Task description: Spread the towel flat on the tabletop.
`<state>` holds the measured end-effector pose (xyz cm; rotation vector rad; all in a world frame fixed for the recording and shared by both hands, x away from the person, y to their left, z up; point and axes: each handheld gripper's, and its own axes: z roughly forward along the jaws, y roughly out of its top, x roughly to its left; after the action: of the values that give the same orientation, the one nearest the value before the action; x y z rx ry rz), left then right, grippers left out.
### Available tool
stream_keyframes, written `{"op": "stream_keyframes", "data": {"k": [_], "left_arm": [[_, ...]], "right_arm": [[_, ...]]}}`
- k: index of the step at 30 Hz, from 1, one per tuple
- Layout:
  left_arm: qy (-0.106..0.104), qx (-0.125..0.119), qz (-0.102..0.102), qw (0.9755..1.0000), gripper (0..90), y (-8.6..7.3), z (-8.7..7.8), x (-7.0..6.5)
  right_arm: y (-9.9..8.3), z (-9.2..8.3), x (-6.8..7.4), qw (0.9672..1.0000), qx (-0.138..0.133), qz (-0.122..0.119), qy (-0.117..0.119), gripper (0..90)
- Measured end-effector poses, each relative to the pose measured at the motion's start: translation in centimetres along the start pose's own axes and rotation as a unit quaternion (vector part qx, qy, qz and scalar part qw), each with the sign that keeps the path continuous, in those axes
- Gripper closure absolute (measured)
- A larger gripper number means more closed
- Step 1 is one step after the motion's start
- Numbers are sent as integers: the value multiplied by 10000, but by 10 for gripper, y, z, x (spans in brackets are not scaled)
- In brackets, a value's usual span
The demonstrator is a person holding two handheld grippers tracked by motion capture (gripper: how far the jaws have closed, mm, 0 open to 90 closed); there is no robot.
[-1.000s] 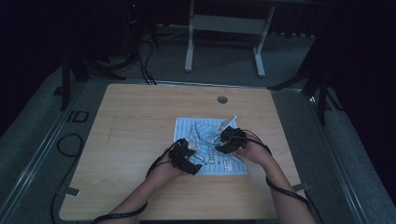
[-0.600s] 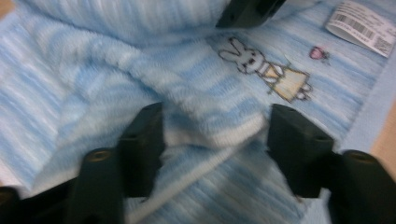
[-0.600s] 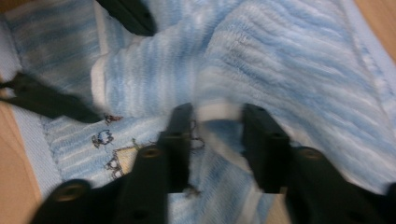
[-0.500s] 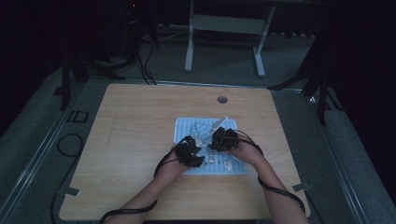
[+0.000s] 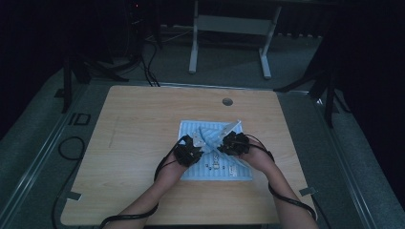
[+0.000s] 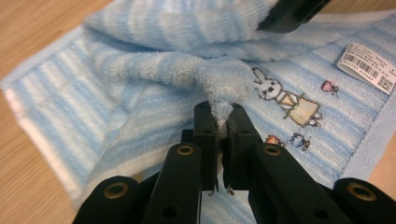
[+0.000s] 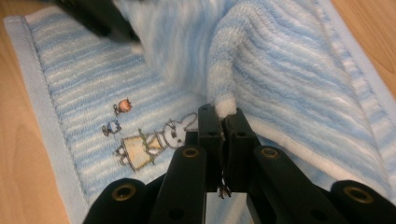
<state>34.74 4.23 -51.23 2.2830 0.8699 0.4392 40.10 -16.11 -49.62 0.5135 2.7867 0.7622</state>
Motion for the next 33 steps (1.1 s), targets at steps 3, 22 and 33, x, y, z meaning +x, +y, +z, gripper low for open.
{"op": "stream_keyframes", "data": {"k": [3, 22, 33], "left_arm": [[24, -104, -20, 9999, 843, -2, -13, 3], [203, -415, -159, 9988, 843, -5, -74, 31], [105, -38, -805, 9967, 811, -30, -45, 65]], "right_arm": [[-6, -13, 2, 9999, -78, -10, -99, 876], [-46, -77, -24, 9944, -616, 710, -477, 875], [-60, -46, -49, 9912, -344, 1253, -260, 872]]}}
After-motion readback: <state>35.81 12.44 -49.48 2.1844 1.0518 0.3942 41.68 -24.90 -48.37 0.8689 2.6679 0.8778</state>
